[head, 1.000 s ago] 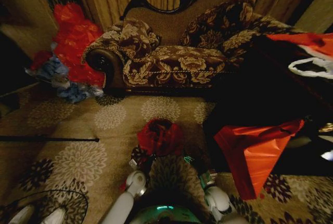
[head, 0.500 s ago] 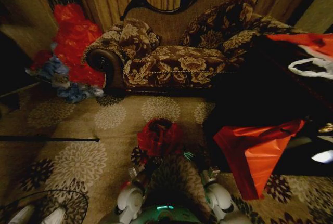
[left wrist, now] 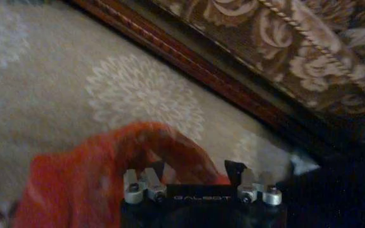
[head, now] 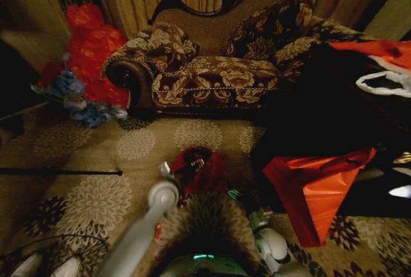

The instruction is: Place a garbage bag over the trash bin.

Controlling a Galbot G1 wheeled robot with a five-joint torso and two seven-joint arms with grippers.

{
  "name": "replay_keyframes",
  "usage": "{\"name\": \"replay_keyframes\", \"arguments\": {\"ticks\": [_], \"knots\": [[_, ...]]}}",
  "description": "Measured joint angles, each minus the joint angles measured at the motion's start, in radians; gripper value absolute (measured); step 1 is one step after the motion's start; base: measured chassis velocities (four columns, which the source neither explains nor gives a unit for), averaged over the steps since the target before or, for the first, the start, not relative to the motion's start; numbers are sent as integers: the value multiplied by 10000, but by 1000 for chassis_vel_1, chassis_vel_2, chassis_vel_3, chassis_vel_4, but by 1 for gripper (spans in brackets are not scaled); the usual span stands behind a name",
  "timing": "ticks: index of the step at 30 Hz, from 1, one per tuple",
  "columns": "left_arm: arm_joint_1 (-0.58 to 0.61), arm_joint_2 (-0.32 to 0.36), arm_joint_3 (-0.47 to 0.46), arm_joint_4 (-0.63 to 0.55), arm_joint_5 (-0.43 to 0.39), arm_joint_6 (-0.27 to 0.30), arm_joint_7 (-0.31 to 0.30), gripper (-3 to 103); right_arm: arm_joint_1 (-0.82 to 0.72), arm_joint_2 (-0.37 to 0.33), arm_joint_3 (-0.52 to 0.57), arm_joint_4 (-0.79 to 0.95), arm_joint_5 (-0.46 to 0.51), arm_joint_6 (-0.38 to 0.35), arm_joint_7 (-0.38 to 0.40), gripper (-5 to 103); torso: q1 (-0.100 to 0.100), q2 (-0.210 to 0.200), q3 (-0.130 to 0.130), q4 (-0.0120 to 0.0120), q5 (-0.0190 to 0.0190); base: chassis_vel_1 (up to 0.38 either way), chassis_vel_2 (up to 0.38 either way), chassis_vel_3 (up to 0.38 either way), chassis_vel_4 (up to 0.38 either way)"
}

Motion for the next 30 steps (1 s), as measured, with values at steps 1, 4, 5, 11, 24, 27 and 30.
{"name": "replay_keyframes", "arguments": {"ticks": [1, 4, 5, 11, 24, 27, 30], "knots": [[-372, 6, 116, 373, -49, 100, -120, 66, 16, 14, -1, -41, 43, 2, -4, 100, 0, -1, 1, 0, 1, 0, 0, 0, 0], [-1181, -106, 441, 1464, -181, 278, -387, 57, 56, 60, -24, -147, 84, 9, -24, 100, 0, -1, 1, -2, -1, 0, 0, 0, 0], [-1498, -195, 589, 1953, -207, 305, -459, 53, 78, 82, -38, -187, 93, 11, -40, 100, 0, 0, 0, -3, 0, 0, 0, 0, 0], [-2386, -797, 1072, 3823, -237, 408, -592, 38, 265, 80, -75, -356, 238, 8, -76, 100, 1, -1, 0, -1, 2, 0, 0, 0, 0], [-2515, -1440, 1241, 5053, 10, -60, -1662, 2, 527, -8, -72, -751, 436, -21, -122, 100, -1, 0, -1, -2, 0, 0, 0, 0, 0], [-2686, -1782, 1221, 5881, 343, -212, -1324, 0, 712, 122, -178, -897, 433, -69, -173, 100, 0, -1, -1, 0, 0, 0, 0, 0, 0], [-2755, -2113, 1217, 6343, 556, -296, -1090, 0, 836, 236, -274, -987, 418, -121, -201, 100, 0, -1, -1, -2, 1, 0, 0, 0, 0]]}}
